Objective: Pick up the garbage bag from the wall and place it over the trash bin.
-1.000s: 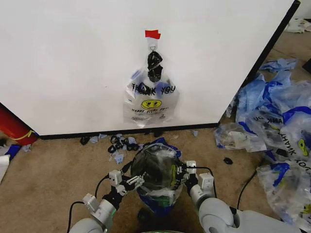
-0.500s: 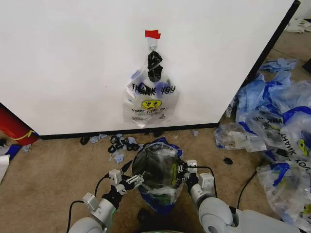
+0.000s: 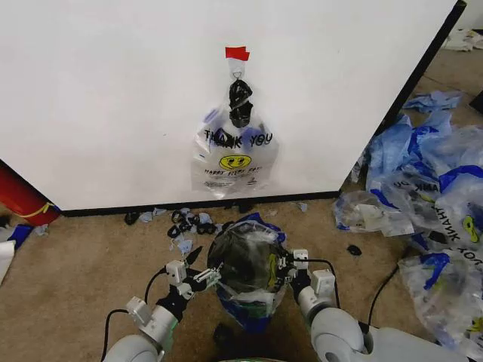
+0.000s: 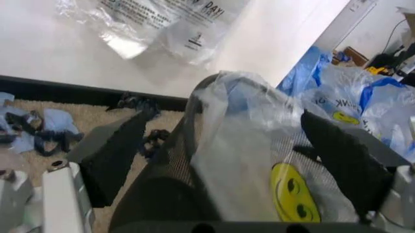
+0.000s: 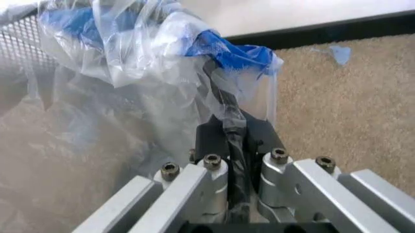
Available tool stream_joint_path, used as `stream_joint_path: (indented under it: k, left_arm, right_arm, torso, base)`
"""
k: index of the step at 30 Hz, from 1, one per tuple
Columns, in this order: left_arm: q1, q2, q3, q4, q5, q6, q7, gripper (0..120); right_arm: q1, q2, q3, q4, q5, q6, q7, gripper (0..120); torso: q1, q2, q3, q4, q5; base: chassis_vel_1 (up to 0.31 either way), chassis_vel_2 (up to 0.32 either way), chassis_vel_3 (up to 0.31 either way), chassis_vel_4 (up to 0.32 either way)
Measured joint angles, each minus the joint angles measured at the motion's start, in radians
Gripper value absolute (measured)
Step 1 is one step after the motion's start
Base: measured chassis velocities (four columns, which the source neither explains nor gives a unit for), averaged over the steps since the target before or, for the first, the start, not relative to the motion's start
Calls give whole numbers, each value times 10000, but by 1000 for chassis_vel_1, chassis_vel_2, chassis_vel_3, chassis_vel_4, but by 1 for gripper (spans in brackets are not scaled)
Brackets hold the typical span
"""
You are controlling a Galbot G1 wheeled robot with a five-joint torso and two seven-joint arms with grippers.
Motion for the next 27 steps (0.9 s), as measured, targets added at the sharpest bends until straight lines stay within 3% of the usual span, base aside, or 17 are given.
stream_joint_path:
  k: [16, 27]
  left_arm:
    - [956, -55, 427, -331, 238, 89, -184, 94]
    - [824, -104, 741, -206, 275, 87, -154, 91]
  right_arm:
    - [-133, 417, 830, -235, 49, 274, -48, 1]
    - [-36, 535, 915, -117, 85, 275, -40, 1]
  torso:
    - [0, 0, 0, 0, -3]
    - [0, 0, 0, 0, -2]
  base:
    - [0, 0, 0, 0]
    - [0, 0, 0, 0]
